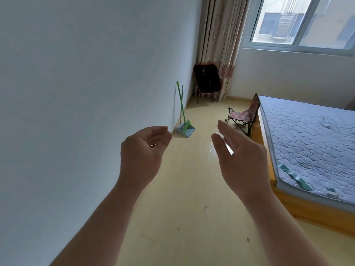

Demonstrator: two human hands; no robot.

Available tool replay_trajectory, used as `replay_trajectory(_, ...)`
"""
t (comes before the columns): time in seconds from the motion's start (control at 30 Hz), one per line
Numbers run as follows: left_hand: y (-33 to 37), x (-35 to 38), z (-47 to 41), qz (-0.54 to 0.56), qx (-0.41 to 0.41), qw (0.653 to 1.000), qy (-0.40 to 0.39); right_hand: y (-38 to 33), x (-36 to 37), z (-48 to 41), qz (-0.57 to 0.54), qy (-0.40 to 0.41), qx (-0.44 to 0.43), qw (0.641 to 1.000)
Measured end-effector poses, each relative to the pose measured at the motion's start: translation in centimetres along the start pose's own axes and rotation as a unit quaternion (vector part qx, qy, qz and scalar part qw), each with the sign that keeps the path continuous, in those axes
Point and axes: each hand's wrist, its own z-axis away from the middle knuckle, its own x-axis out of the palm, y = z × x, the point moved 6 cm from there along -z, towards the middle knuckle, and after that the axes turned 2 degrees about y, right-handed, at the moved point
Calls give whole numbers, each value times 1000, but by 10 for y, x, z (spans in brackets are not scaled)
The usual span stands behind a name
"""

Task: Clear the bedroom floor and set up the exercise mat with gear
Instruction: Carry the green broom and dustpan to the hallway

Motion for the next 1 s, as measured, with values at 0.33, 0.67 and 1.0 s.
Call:
replay_trajectory(0.33, -19, 198, -166, -26, 12, 999, -17, 171, 38, -195, -39, -18, 34, 998)
replay_trajectory(0.67, -36, 389, -316, -69, -15, 996, 51, 334, 71, -426, -85, -73, 13, 994)
replay_trajectory(1.0, -98, 517, -473, -84, -55, 991, 92, 450, 162, -616, -123, -133, 13, 983)
